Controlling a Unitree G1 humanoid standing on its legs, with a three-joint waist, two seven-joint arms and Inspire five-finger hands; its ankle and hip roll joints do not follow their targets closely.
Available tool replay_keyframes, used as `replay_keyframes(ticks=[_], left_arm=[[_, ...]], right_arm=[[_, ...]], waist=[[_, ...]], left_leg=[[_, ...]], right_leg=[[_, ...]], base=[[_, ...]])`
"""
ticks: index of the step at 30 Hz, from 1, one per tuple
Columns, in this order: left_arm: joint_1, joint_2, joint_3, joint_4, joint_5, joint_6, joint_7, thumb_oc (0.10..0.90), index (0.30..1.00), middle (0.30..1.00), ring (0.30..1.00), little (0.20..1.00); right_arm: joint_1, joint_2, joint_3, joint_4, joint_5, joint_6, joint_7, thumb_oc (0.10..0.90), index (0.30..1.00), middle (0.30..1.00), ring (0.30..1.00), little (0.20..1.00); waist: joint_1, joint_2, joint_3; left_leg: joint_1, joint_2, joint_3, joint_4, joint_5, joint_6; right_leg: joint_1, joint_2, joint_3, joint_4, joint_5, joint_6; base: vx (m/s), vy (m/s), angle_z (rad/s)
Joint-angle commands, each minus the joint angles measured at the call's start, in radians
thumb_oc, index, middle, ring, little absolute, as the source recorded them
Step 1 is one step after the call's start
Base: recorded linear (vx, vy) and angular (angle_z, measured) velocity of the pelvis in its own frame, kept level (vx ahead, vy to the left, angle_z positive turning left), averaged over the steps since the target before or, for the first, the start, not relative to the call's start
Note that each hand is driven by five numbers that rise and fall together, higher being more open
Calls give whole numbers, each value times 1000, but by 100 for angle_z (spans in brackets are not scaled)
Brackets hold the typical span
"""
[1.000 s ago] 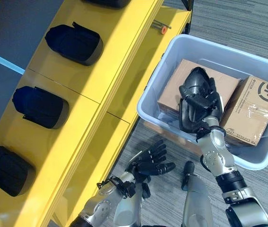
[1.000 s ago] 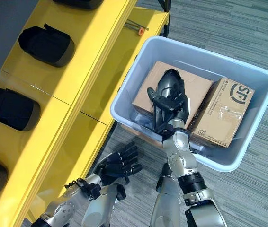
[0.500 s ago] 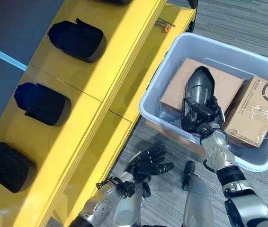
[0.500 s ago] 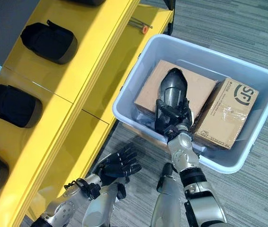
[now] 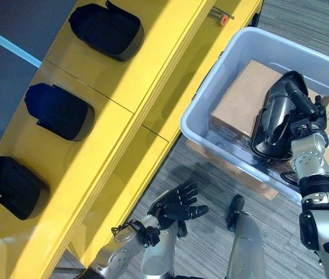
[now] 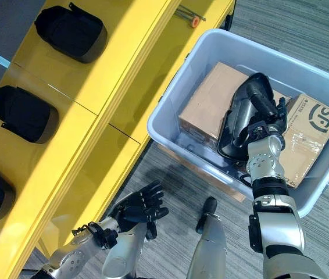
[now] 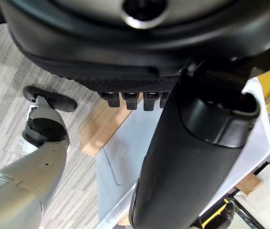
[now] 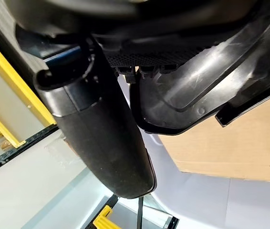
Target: Move parts from the plastic box to the shelf.
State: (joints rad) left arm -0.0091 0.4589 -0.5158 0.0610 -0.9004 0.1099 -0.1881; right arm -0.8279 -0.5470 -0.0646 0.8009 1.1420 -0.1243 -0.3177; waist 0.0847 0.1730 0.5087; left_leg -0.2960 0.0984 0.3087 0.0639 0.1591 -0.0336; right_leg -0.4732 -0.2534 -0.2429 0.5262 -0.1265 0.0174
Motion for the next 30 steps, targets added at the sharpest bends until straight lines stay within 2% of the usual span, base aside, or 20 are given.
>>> replay_keyframes(ticks=[1,6,9,13,15,16,17,19,20,21,24,25,27,28,29,30], left_arm=[[12,-14,-50,-172,-69,-37,-60,900,1000,1000,1000,1000],[20,0,-45,-189,-74,-32,-72,900,1000,1000,1000,1000],[25,7,-43,-190,-79,-31,-81,900,1000,1000,1000,1000],[38,10,-33,-173,-54,-45,-123,900,1000,1000,1000,1000],[42,11,-30,-173,-49,-47,-131,900,1000,1000,1000,1000],[54,11,-12,-172,-36,-48,-143,900,1000,1000,1000,1000],[58,10,-6,-171,-34,-51,-146,900,1000,1000,1000,1000],[63,3,2,-164,-30,-58,-146,900,1000,1000,1000,1000],[68,3,20,-163,-32,-63,-141,900,1000,1000,1000,1000],[68,-2,25,-162,-30,-64,-133,900,1000,1000,1000,1000],[65,-3,51,-173,-33,-51,-114,900,1000,1000,1000,1000],[57,-4,56,-167,-37,-54,-101,900,1000,1000,1000,1000],[56,1,59,-158,-38,-65,-99,900,1000,1000,1000,1000],[55,4,61,-148,-42,-76,-101,900,1000,1000,1000,1000],[54,6,65,-137,-45,-86,-107,900,1000,1000,1000,1000],[55,7,68,-130,-44,-92,-111,900,1000,1000,1000,1000]], right_arm=[[-167,-124,26,-24,-24,-55,54,900,1000,1000,1000,1000],[-210,-152,29,-18,17,-50,102,900,1000,1000,1000,1000],[-224,-155,44,-37,27,-4,159,900,1000,1000,1000,1000],[-216,-116,118,-160,-1,111,297,900,1000,1000,1000,1000],[-202,-105,128,-196,-31,127,310,900,1000,1000,1000,1000],[-146,-77,180,-350,-229,140,270,900,1000,1000,1000,1000],[-131,-76,198,-390,-326,134,250,900,1000,1000,1000,1000],[-110,-68,243,-500,-430,135,228,900,1000,1000,1000,1000],[-55,-65,276,-659,-633,157,180,900,1000,1000,1000,1000],[-30,-64,297,-726,-675,156,152,900,1000,1000,1000,1000],[41,-83,286,-832,-934,156,113,900,1000,1000,1000,1000],[71,-134,281,-858,-1278,139,123,900,1000,1000,1000,1000],[84,-207,274,-874,-1555,100,104,900,1000,1000,1000,1000],[89,-278,280,-879,-1760,63,119,900,1000,1000,1000,1000],[102,-340,287,-883,-1821,57,120,900,1000,1000,1000,1000],[120,-385,289,-889,-1818,69,107,900,1000,1000,1000,1000]], waist=[[1,95,11],[3,99,11],[3,96,11],[3,83,11],[1,80,11],[-7,66,11],[-10,61,11],[-18,52,11],[-33,35,11],[-41,24,11],[-61,-4,11],[-74,-23,11],[-80,-38,11],[-82,-48,9],[-84,-56,6],[-86,-63,4]], left_leg=[[27,-46,-83,86,-143,-16],[41,-44,-86,74,-139,-20],[51,-45,-91,66,-137,-23],[65,-38,-89,64,-134,-24],[67,-37,-88,66,-134,-24],[75,-29,-86,65,-132,-24],[78,-26,-84,64,-131,-23],[81,-19,-79,62,-129,-22],[84,-10,-75,63,-127,-21],[88,-4,-71,63,-126,-20],[98,8,-68,63,-129,-18],[104,15,-67,60,-130,-17],[106,19,-70,62,-133,-18],[107,21,-70,62,-135,-18],[107,24,-70,59,-134,-19],[108,27,-70,57,-133,-20]], right_leg=[[56,42,-16,84,-126,-10],[66,41,-15,86,-133,-8],[75,44,-13,80,-133,-6],[90,47,-14,66,-125,-4],[93,45,-14,66,-123,-2],[100,49,-10,54,-114,0],[103,51,-9,48,-110,0],[105,55,-2,38,-101,1],[107,62,3,29,-91,5],[112,67,8,19,-84,6],[125,76,16,4,-76,10],[133,83,21,-11,-69,13],[142,86,22,-23,-65,16],[145,90,24,-30,-62,19],[148,93,24,-38,-58,21],[152,95,22,-44,-55,22]], base=[[0,0,0],[4,5,7],[-3,-3,4],[-5,-8,0],[-5,-15,-1],[-9,-31,0],[0,0,0],[0,-4,-3],[1,-18,-7],[7,-35,-1],[-5,-50,-5],[-21,-64,-11],[-18,-59,-6],[-22,-53,-4],[-23,-57,-6],[-15,-69,-7]])
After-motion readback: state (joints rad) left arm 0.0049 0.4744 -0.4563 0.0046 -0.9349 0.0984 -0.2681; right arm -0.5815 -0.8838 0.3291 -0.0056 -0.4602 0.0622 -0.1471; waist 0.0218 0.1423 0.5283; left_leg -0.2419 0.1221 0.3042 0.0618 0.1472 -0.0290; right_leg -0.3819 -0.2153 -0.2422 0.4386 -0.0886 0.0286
